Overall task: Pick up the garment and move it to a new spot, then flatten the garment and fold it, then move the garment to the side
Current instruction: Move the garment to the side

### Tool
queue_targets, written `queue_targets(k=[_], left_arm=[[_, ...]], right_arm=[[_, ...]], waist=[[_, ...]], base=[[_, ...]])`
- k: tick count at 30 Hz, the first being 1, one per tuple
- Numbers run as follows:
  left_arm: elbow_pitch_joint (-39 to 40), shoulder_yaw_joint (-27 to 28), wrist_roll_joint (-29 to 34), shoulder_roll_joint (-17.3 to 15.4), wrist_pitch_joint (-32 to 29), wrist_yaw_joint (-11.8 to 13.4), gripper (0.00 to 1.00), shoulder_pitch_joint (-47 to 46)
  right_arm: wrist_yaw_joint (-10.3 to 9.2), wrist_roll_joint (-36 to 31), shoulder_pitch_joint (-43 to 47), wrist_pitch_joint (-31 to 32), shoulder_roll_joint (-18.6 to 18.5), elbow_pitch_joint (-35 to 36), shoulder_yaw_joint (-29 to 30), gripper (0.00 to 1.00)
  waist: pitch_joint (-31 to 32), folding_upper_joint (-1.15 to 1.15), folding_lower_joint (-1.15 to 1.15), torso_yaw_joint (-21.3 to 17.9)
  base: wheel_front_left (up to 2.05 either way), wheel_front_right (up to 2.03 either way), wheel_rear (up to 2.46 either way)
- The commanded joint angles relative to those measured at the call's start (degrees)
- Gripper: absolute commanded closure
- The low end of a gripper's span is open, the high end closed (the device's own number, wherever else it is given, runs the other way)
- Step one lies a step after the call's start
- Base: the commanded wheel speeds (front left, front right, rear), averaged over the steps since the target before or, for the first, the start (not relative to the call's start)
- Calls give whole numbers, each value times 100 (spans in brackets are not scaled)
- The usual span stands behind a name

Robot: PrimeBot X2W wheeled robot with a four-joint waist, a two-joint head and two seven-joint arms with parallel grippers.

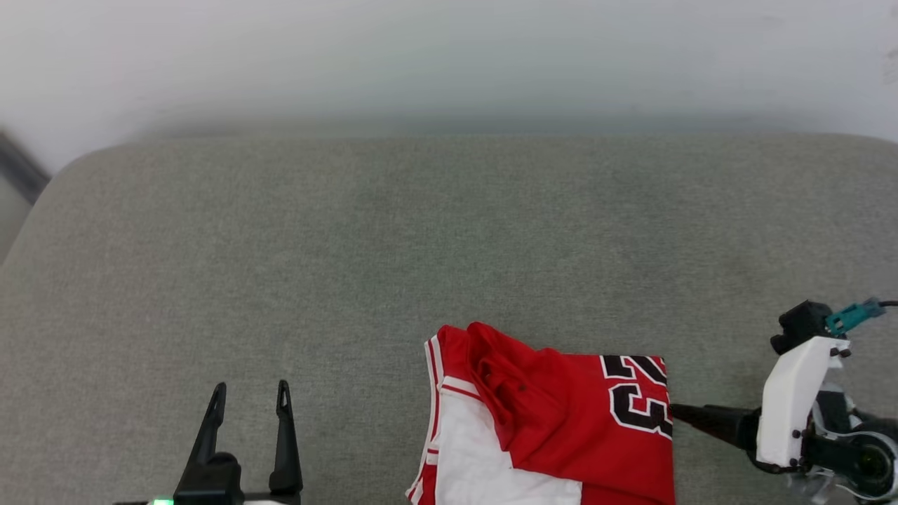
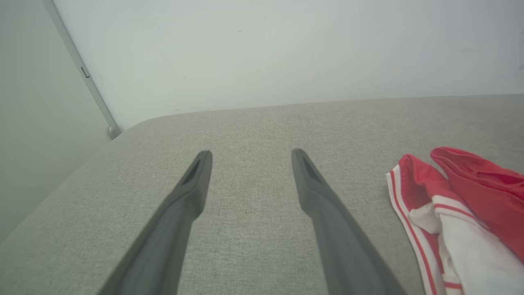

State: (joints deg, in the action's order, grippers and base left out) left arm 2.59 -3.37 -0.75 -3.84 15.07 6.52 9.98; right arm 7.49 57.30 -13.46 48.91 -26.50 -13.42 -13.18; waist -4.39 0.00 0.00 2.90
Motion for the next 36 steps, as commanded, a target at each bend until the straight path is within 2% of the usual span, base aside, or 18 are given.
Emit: queue_targets(k=[1,5,12,17,18,19,25,31,36], left_arm=[[7,-1,15,0,13,-28,0,-92],[-17,-33,19,9,12,-60,0,-247],[-64,-127,39,24,13,-100,0,-491],[-91,-156,48,33,12,-108,0,-584],[-103,-168,51,36,12,-111,0,-594],[-114,-173,49,37,12,-113,0,-602],[-162,-195,17,51,13,-59,0,-566],[-180,-161,-3,62,12,-9,0,-379],[-143,-128,-23,68,12,21,0,-250]], right_arm=[[0,37,48,10,72,-25,6,0],[0,182,-11,100,258,-223,-150,0],[-4,130,-281,-113,643,-831,-442,0],[-9,-124,-362,-114,682,-1283,-889,0],[-15,-190,-349,-71,662,-1377,-1004,57],[-16,-237,-343,-60,645,-1427,-1104,100],[-15,-373,-582,-485,436,-1344,-1339,100],[-1,-390,-1028,-897,9,-573,-1700,100],[-2,-498,-1336,-1044,-431,82,-2156,100]], waist=[[-98,0,0,80],[-269,0,0,181],[-561,0,0,314],[-671,0,0,378],[-682,0,0,397],[-686,0,0,411],[-614,0,0,450],[-355,0,0,321],[-169,0,0,63]], base=[[0,0,0],[0,0,0],[0,0,0],[0,0,0],[0,0,0],[0,0,0],[0,0,0],[0,0,0],[0,0,0]])
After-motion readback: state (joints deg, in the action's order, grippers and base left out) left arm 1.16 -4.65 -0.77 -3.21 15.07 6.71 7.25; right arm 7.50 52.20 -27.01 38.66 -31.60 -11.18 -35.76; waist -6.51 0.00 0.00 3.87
